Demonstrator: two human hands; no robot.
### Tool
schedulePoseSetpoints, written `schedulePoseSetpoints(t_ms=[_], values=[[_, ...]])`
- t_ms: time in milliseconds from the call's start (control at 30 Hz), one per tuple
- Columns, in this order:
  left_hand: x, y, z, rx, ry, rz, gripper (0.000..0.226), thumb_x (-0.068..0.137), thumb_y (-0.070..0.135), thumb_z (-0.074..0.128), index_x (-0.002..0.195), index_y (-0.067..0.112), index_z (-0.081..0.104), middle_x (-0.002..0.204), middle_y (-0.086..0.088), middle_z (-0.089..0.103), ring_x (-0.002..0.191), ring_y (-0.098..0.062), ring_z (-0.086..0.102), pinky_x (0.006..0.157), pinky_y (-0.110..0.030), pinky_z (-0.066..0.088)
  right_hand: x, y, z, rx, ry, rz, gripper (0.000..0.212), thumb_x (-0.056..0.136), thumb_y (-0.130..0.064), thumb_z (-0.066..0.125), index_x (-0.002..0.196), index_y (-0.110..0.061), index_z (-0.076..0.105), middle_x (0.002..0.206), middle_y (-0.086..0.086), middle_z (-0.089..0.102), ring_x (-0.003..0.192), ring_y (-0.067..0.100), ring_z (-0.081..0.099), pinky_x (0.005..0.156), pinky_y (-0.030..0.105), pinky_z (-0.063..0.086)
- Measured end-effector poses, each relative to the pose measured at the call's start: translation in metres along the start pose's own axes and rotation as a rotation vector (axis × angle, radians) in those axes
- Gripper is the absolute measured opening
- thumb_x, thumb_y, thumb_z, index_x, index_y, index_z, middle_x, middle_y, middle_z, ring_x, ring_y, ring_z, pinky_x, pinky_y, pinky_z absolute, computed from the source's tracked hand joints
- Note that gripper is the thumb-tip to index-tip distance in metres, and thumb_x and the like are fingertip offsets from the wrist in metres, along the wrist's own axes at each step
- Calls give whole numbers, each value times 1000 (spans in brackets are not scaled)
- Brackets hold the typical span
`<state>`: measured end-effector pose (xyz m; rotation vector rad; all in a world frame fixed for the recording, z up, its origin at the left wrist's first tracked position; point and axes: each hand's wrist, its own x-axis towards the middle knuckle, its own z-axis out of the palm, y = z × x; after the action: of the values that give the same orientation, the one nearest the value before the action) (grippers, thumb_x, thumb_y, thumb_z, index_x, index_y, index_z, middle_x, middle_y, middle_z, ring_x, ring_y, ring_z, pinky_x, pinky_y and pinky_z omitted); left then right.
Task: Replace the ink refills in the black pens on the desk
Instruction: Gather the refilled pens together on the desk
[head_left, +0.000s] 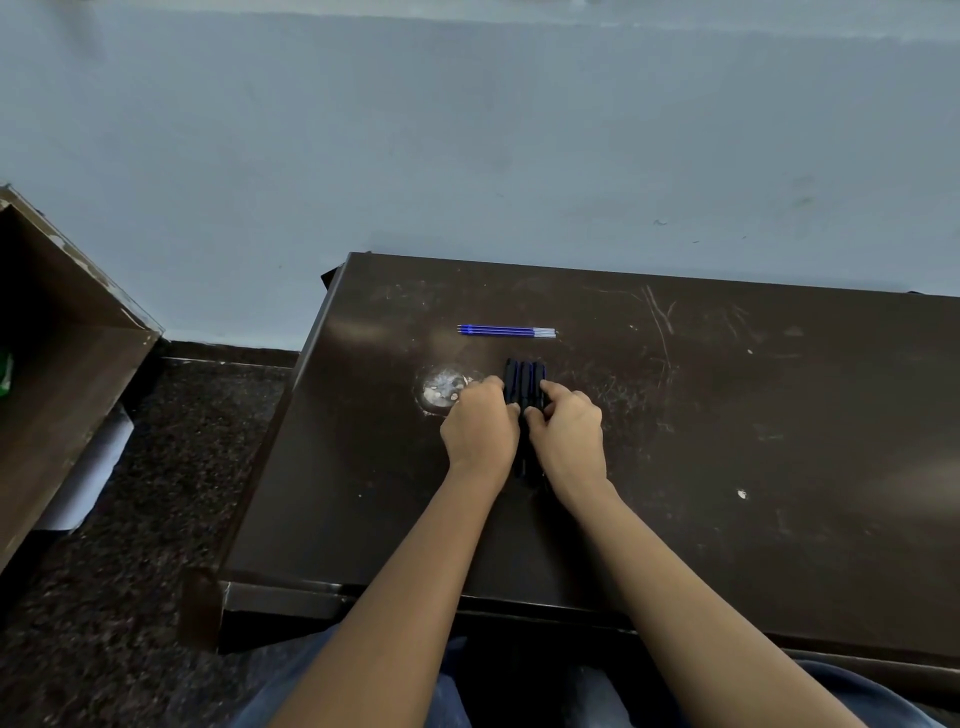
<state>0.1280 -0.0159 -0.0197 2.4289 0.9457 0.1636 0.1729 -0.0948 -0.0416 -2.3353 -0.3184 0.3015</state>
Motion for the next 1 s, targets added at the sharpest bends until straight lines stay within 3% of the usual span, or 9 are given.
schedulePoseSetpoints(t_ms=[533, 1000], values=[[2, -13, -12, 1, -4, -109, 23, 92, 15, 56, 114, 13, 62, 109, -5, 67, 99, -24, 65, 69, -30, 43, -3, -14, 26, 58, -29, -30, 44, 87, -12, 62, 130, -13, 57, 103, 13, 61, 95, 29, 62, 85, 44, 53], [10, -38, -34, 83, 44, -220, 21, 92, 14, 54, 112, 12, 61, 109, -8, 64, 95, -25, 63, 64, -31, 40, -5, -46, 56, 31, -120, -68, 47, 89, -15, 61, 135, -14, 51, 118, 11, 58, 104, 26, 60, 91, 44, 52]])
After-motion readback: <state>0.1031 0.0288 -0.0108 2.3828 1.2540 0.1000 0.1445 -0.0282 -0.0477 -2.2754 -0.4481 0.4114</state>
